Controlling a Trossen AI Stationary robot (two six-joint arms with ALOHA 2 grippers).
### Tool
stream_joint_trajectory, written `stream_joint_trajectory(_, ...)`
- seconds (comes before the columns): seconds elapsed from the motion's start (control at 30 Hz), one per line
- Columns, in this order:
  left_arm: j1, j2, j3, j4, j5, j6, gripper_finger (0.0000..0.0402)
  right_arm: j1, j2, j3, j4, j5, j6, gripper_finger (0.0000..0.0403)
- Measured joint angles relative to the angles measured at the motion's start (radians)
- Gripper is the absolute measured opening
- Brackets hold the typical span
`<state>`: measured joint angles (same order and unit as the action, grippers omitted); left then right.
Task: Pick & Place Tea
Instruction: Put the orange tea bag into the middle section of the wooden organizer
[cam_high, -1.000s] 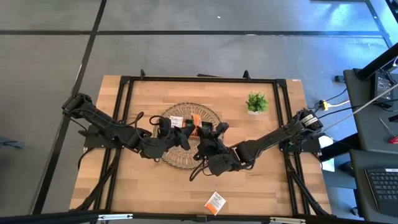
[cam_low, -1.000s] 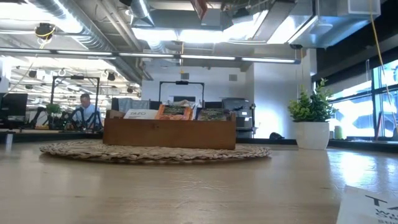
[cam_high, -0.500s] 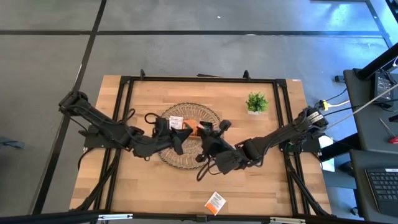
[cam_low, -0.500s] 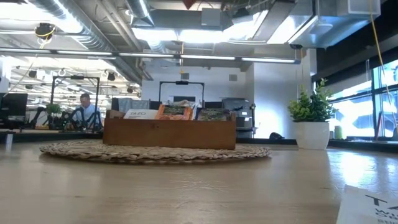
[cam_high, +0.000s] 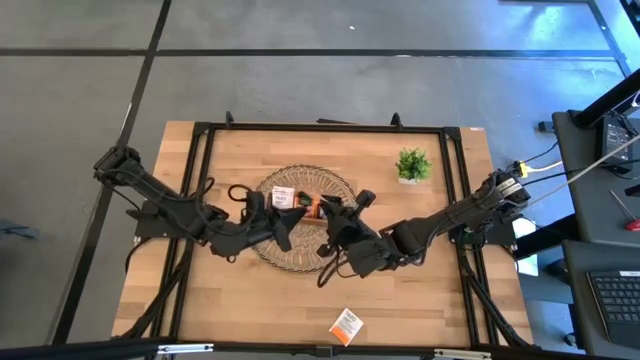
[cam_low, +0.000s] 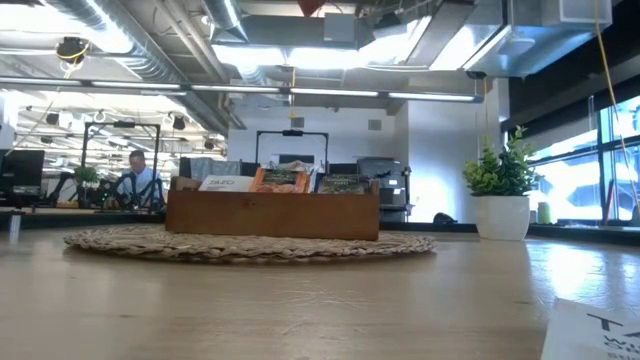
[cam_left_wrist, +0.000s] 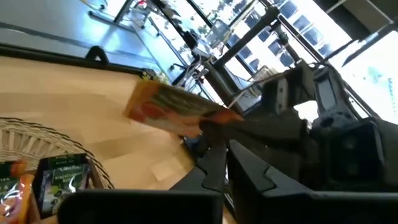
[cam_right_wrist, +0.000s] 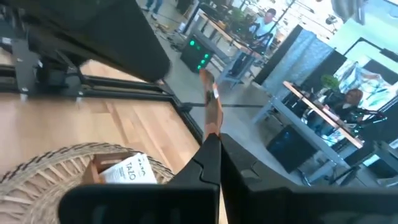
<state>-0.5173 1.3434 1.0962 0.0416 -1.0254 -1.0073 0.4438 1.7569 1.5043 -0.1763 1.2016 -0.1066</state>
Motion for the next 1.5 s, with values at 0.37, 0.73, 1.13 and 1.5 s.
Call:
stream_joint_trajectory(0.37,-0.158,-0.072,0.001,-0.040,-0.148,0.221,0.0058,-0.075,-0.045,-0.010,-0.268,-0.324,0.389,0.0000)
stream_joint_trajectory(0.73,-0.299,-0.078,0.001,-0.108,-0.151,0.232,0.0055,-0.216,-0.048,-0.435,0.506,-0.646,0.474,0.0000)
stream_joint_trajectory(1.13,-0.291,-0.077,0.001,-0.143,-0.150,0.252,0.0053,-0.257,0.119,-0.568,0.813,-0.638,0.672,0.0000)
stream_joint_trajectory(1.5,-0.285,-0.077,0.001,-0.151,-0.133,0.218,0.0052,-0.265,0.178,-0.526,0.767,-0.549,0.671,0.0003)
